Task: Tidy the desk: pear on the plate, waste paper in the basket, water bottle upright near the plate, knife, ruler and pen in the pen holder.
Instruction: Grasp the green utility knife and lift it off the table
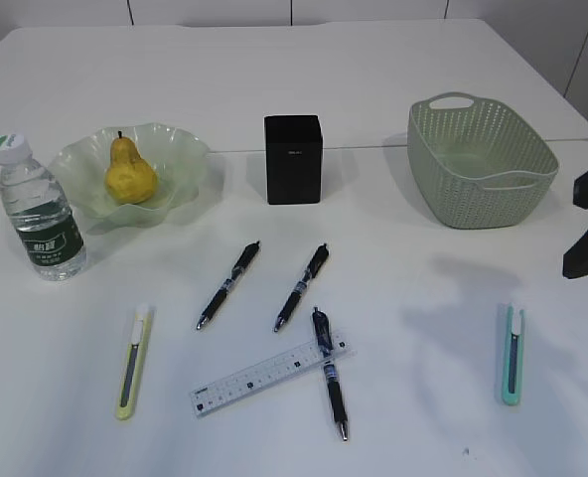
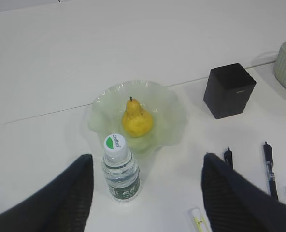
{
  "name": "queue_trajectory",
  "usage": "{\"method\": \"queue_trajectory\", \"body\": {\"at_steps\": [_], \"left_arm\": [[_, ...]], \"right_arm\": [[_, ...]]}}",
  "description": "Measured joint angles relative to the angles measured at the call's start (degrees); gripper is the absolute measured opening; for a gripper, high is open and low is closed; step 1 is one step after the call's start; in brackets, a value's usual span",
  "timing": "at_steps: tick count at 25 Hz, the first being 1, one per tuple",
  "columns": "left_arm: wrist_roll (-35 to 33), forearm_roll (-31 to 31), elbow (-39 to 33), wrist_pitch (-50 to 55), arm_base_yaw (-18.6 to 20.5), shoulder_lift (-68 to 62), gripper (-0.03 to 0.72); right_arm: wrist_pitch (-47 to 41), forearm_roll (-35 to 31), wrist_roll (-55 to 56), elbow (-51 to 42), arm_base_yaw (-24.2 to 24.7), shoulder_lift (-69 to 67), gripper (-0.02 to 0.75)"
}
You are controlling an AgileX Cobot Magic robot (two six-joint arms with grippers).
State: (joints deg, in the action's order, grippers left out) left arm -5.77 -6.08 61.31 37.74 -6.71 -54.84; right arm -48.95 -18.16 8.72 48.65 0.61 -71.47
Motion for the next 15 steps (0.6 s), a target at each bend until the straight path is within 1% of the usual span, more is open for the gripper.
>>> {"method": "queue_trajectory", "body": {"at_steps": [6, 12, 15], "left_arm": [[0.0, 0.0, 0.0, 0.5, 0.0, 0.0, 0.489], [0.0, 0.0, 0.0, 0.5, 0.0, 0.0, 0.481], [0.0, 0.0, 0.0, 0.5, 0.0, 0.0, 0.481]], "right_arm": [[0.5, 0.7, 0.4, 5.1, -1.2, -8.9, 0.332], [0.2, 6.0, 6.6, 10.5, -4.6, -18.7, 0.332], [0.2, 7.1, 9.5, 11.7, -5.3, -22.6, 0.332]]}}
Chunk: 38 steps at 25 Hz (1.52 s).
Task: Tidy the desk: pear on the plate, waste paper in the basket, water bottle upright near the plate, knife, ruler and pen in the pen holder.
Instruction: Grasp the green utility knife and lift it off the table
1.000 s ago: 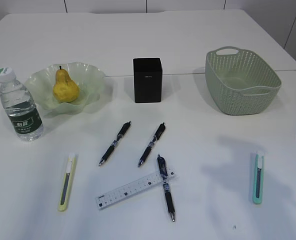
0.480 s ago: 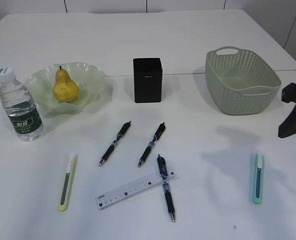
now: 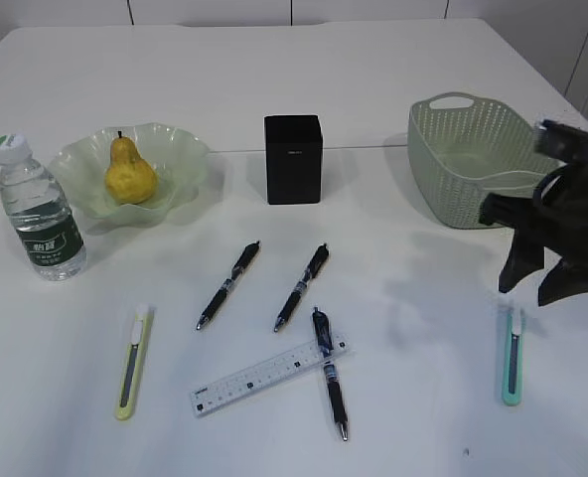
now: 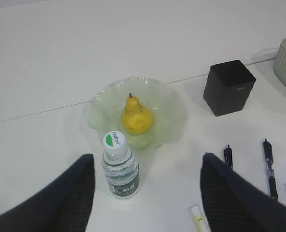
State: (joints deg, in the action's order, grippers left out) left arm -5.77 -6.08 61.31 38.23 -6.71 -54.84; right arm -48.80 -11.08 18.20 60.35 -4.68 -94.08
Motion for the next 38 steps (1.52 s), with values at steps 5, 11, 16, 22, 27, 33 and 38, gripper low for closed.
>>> {"method": "queue_trajectory", "body": {"at_steps": [5, 11, 16, 22, 27, 33, 38], "left_arm": [[0.0, 0.0, 0.0, 0.1, 0.0, 0.0, 0.478], [0.0, 0.0, 0.0, 0.1, 0.0, 0.0, 0.478], [0.0, 0.0, 0.0, 0.1, 0.0, 0.0, 0.478], [0.0, 0.2, 0.0, 0.1, 0.0, 0.0, 0.478], [0.0, 0.3, 0.0, -0.2, 0.0, 0.0, 0.477], [0.0, 0.6, 0.0, -0.3, 0.0, 0.0, 0.477], [0.0, 0.6, 0.0, -0.4, 0.0, -0.1, 0.477]], "right_arm": [[0.0, 0.7, 2.7, 0.1, 0.0, -5.1, 0.332], [1.6, 3.0, 4.8, 0.4, 0.0, -8.7, 0.332], [2.2, 5.4, 7.1, 1.4, 0.0, -10.7, 0.332], [2.4, 5.5, 7.6, 4.3, 0.0, -13.5, 0.332], [1.1, 5.5, 7.6, 5.6, 0.0, -15.9, 0.332], [0.1, 5.6, 7.7, 5.6, 0.0, -16.7, 0.332], [-0.3, 6.5, 7.8, 5.6, 0.0, -16.8, 0.332]]}}
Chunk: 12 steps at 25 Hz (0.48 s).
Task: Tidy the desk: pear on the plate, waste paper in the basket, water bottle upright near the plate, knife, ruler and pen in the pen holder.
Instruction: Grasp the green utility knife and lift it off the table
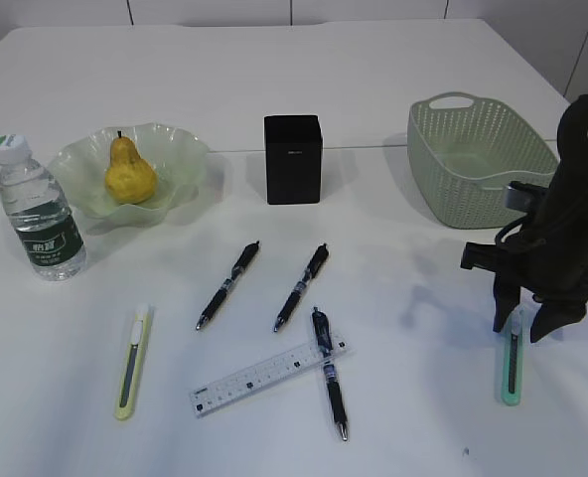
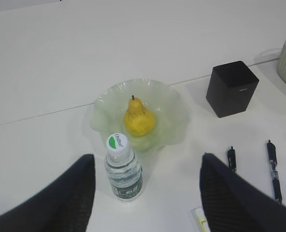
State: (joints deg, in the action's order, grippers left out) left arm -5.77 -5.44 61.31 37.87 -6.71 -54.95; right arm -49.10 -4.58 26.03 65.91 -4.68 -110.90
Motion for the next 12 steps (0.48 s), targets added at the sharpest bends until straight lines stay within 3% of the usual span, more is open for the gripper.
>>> {"method": "queue_trajectory", "body": {"at_steps": [12], "left_arm": [[0.0, 0.0, 0.0, -0.1, 0.0, 0.0, 0.475]], "right_arm": [[0.0, 1.0, 0.2, 0.0, 0.0, 0.0, 0.332]]}}
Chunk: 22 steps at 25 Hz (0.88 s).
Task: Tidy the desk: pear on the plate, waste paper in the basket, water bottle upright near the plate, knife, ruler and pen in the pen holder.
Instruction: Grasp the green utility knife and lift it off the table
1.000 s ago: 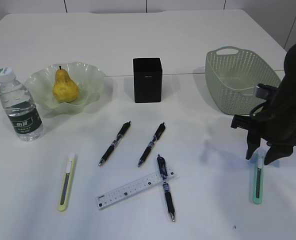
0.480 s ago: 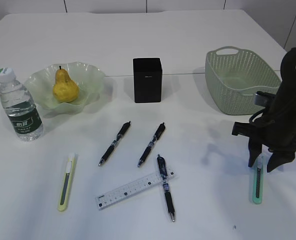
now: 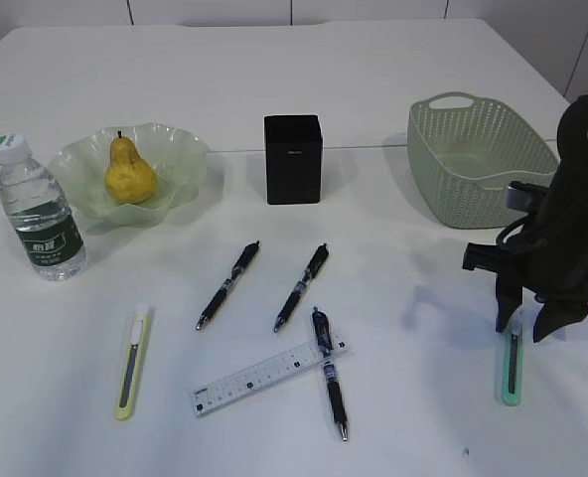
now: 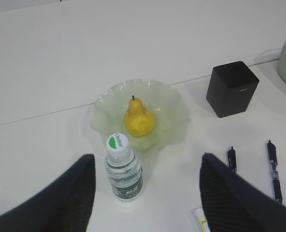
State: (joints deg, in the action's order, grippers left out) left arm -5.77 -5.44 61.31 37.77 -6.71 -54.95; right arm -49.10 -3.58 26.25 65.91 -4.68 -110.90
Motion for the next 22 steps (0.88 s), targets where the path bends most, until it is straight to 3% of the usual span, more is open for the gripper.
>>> {"method": "queue_trajectory", "body": {"at_steps": [22], "left_arm": [[0.0, 0.0, 0.0, 0.0, 0.0, 0.0, 0.474]], "right_arm": [[-0.2, 0.3, 0.0, 0.0, 0.0, -1.8, 0.332]]}}
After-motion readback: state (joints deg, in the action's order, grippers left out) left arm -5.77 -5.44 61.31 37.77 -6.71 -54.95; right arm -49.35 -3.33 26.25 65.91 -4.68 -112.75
